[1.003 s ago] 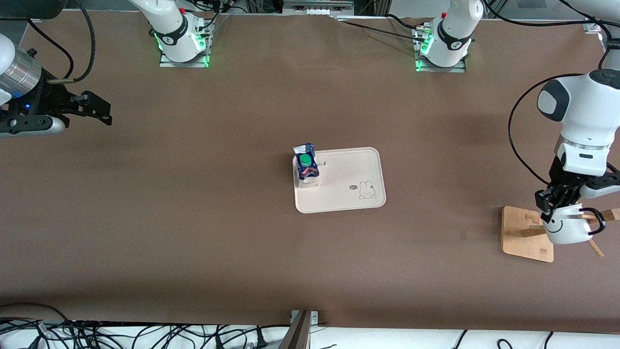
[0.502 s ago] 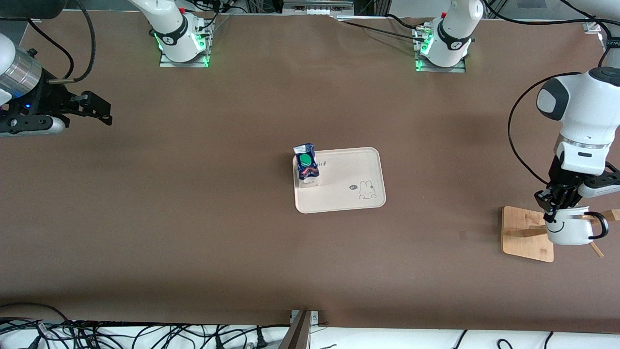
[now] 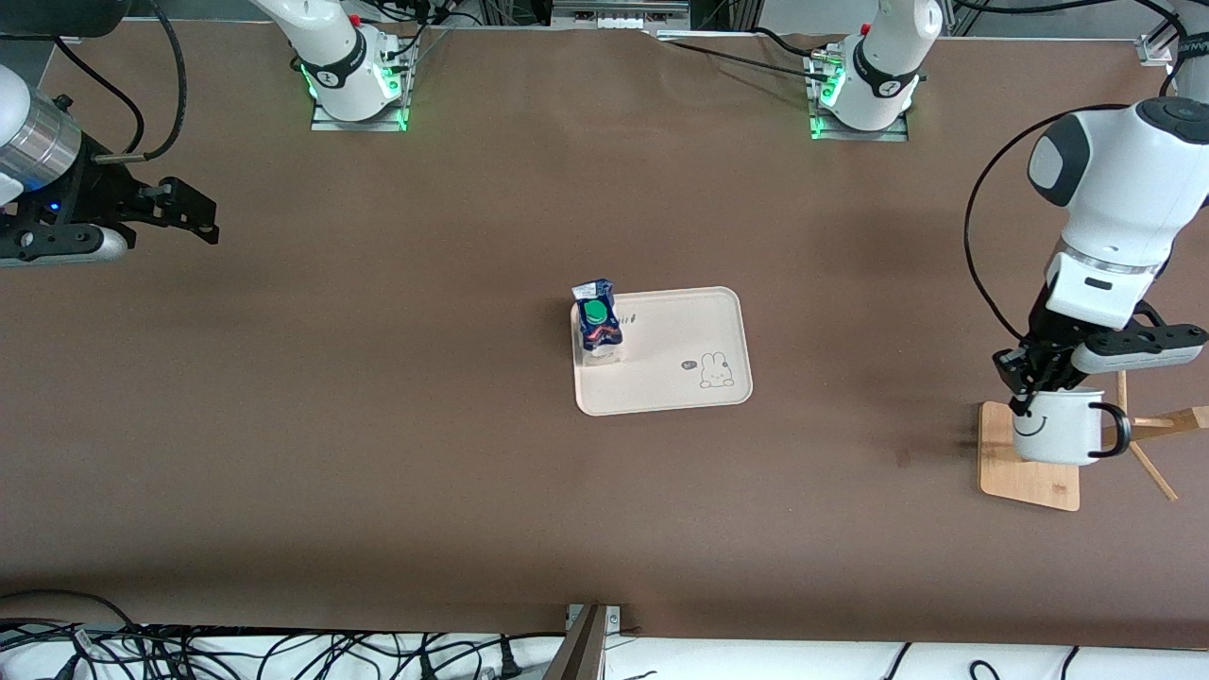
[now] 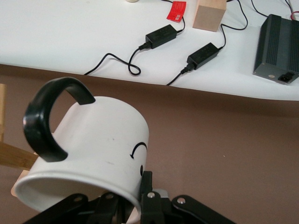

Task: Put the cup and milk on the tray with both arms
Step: 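Lift the mug off the wooden stand with the left gripper, then carry the mug with the left gripper and lower it onto the tray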

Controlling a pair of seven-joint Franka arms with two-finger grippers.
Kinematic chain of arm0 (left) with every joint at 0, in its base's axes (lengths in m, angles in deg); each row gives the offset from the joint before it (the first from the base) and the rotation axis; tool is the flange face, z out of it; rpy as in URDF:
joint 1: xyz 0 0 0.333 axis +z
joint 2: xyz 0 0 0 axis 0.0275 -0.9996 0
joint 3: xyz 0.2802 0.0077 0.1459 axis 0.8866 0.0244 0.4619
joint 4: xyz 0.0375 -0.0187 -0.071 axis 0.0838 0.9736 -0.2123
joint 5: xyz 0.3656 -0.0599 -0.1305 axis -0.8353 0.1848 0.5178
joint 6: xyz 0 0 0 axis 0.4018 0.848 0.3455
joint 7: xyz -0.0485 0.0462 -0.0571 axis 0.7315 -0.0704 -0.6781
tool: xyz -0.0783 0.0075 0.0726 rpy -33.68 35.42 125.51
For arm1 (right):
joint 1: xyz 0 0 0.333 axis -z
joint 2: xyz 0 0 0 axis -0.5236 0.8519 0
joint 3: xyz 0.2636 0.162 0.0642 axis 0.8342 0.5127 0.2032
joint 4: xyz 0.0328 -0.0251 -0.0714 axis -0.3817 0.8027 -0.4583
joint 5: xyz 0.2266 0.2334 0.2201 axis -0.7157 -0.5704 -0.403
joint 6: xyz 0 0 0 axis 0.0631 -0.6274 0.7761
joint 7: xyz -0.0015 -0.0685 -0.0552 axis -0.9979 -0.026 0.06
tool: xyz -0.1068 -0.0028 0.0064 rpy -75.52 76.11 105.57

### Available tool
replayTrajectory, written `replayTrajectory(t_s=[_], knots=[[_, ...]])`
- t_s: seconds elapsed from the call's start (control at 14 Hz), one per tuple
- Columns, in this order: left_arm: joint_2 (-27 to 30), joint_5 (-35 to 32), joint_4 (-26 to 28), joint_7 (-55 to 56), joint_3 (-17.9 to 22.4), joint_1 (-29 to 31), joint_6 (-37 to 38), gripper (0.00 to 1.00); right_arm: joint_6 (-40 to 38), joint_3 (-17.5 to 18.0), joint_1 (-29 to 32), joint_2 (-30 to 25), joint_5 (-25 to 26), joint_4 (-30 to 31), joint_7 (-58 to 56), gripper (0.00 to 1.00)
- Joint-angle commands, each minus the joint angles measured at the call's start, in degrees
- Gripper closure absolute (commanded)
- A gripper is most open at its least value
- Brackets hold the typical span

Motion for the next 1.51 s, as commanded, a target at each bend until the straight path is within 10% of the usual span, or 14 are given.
replayTrajectory(t_s=[0.0, 0.29, 0.86, 1.43], knots=[[0.07, -0.98, -10.0, -0.43, -4.49, 0.29, 18.38, 1.0, -0.56, 0.68, 0.58, -0.25, 0.52, -0.56, -0.05, 0.0], [-0.2, -0.98, -17.94, -0.34, -10.64, 0.2, 41.27, 1.0, -0.65, 0.68, 0.58, -0.25, 0.52, -0.56, -0.05, 0.0], [-3.87, 1.48, -20.58, 10.25, -28.13, -1.19, 57.57, 1.0, -0.73, 0.94, 0.41, -0.25, 0.52, -0.56, -0.05, 0.0], [-35.32, 1.57, -45.34, 27.78, -22.9, -14.8, 61.44, 1.0, -0.82, 0.94, 0.41, -0.25, 0.43, -0.56, -0.05, 0.0]])
